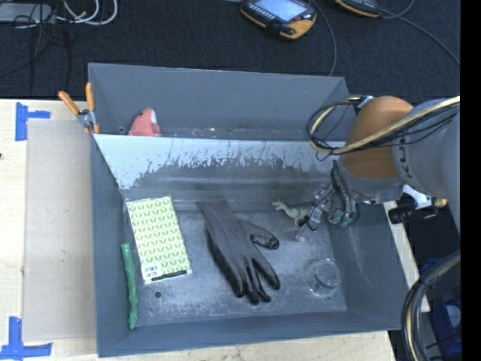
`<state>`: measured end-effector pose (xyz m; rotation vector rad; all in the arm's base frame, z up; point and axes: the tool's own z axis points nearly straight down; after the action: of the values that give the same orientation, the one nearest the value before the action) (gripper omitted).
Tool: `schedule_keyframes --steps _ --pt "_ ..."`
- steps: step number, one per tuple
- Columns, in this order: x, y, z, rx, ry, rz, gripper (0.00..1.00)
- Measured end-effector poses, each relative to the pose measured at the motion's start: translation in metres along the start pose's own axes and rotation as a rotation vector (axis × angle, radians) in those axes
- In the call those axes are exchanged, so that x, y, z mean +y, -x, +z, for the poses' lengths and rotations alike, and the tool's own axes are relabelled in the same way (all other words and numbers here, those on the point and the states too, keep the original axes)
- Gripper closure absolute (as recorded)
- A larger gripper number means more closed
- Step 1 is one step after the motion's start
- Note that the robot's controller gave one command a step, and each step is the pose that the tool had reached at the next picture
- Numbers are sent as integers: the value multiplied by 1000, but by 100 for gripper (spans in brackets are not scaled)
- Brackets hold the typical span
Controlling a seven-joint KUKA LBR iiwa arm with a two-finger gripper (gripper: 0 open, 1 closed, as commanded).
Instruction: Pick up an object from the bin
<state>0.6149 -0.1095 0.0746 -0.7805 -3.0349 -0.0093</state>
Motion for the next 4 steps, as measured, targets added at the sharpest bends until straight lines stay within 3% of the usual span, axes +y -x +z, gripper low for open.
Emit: schedule_keyframes --steps 4 --pt "-1 1 -86 -5 0 -4 100"
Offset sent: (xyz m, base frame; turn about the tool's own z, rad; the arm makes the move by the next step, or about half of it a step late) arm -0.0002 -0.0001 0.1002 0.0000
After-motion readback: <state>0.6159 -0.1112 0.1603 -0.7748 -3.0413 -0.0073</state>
